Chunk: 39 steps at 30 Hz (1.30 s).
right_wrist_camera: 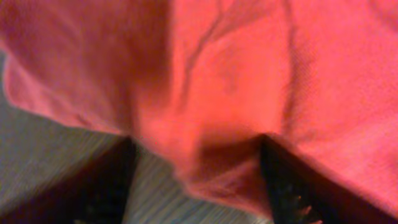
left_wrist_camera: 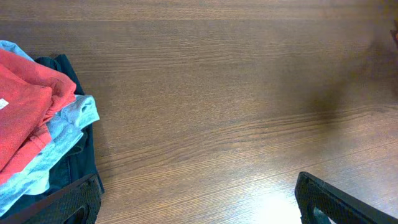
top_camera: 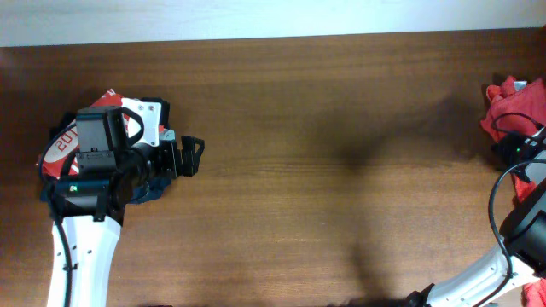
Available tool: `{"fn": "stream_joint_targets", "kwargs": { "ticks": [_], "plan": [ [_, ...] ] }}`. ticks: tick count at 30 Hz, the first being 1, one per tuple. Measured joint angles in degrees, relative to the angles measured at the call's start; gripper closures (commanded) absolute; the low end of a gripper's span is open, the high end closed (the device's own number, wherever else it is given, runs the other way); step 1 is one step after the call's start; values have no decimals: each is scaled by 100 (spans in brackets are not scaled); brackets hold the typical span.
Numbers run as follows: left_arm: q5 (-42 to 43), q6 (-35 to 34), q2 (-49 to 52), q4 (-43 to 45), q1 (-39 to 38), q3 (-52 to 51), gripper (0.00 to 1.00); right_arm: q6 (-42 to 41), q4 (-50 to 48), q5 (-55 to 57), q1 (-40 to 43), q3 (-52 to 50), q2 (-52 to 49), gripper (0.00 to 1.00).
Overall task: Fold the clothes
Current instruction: 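Grasp the crumpled orange t-shirt at the right edge with the right gripper, then drag the orange t-shirt leftward to the table center with the right gripper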
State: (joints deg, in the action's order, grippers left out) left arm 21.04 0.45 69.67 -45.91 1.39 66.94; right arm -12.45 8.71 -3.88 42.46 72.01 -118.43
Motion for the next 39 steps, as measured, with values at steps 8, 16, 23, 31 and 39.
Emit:
{"fn": "stream_joint_targets", "kwargs": {
  "ticks": [8,16,23,31,39],
  "plan": [
    [0,0,0,-2,0,0,1,11,479,15,42,203,-22,96],
    [-2,0,0,0,0,0,1,-251,1165,-793,-144,708,835,96],
    [0,0,0,13,0,0,1,-280,1486,-1746,-1228,1110,2234,96],
    [-2,0,0,188,2,0,1,-306,2354,-2024,-3300,1176,2181,96],
    [-2,201,0,199,0,55,1,-319,2479,-1803,-5501,1176,1464,96]
  ]
}}
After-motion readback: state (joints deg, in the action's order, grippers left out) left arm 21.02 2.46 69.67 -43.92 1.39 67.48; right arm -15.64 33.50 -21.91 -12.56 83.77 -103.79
